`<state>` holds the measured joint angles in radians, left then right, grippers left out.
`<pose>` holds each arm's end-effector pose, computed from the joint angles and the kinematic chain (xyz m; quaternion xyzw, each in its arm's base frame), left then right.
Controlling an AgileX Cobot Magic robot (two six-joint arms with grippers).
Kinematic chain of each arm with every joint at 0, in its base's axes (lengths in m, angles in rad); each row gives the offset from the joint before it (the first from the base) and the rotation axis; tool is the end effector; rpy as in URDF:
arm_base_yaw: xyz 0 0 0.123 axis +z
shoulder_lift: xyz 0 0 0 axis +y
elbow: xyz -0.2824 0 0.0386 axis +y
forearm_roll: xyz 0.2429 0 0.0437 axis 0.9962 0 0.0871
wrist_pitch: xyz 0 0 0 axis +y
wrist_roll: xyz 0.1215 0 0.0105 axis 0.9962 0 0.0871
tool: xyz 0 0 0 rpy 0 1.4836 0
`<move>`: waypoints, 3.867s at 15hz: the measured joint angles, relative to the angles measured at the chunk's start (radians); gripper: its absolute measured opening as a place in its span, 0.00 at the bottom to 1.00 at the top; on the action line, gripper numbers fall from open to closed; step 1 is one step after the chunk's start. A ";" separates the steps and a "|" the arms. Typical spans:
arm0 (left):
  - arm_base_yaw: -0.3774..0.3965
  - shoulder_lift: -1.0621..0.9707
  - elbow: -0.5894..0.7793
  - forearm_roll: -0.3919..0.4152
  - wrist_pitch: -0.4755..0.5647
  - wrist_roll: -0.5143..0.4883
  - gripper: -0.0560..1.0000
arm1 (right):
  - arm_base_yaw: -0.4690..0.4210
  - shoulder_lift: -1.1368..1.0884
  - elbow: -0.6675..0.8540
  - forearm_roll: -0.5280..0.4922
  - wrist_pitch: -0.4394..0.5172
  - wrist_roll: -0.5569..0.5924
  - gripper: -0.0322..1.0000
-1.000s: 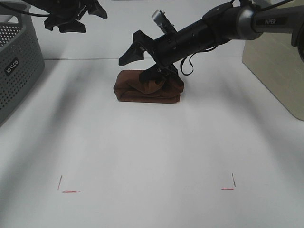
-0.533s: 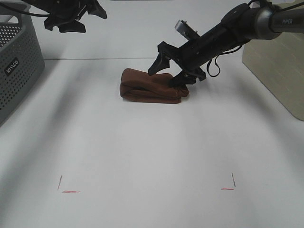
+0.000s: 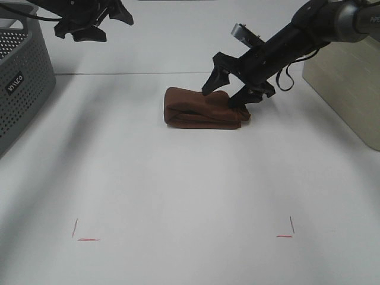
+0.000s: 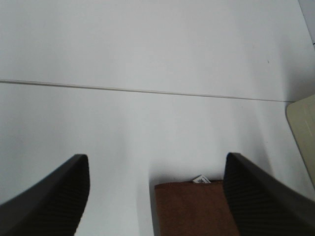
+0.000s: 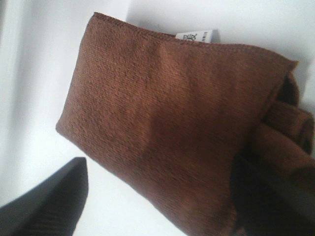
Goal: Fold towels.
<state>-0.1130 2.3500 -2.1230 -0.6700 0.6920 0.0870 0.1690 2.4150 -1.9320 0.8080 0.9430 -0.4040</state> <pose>0.5478 -0.1109 0.2112 -0.0716 0.8923 -0.2915 0.3373 0.4925 0.1565 0.1171 -0.0734 0.9305 0.3279 0.1459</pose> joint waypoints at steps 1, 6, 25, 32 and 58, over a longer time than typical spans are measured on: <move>0.002 -0.009 0.000 0.022 0.020 0.001 0.73 | -0.007 -0.020 0.000 -0.022 0.024 0.011 0.75; 0.013 -0.106 0.000 0.210 0.212 0.002 0.73 | -0.018 -0.109 0.000 -0.147 0.130 0.083 0.75; 0.013 -1.179 0.819 0.559 0.522 -0.038 0.74 | 0.085 -1.081 0.638 -0.628 0.267 0.353 0.75; 0.013 -1.908 1.324 0.560 0.523 -0.038 0.74 | 0.085 -1.772 1.183 -0.630 0.236 0.321 0.75; 0.013 -2.256 1.624 0.481 0.366 0.090 0.74 | 0.085 -2.340 1.423 -0.678 0.134 0.234 0.75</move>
<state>-0.1000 0.0940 -0.4990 -0.1890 1.0580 0.1770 0.2540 0.0750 -0.5090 0.1300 1.0770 -0.1700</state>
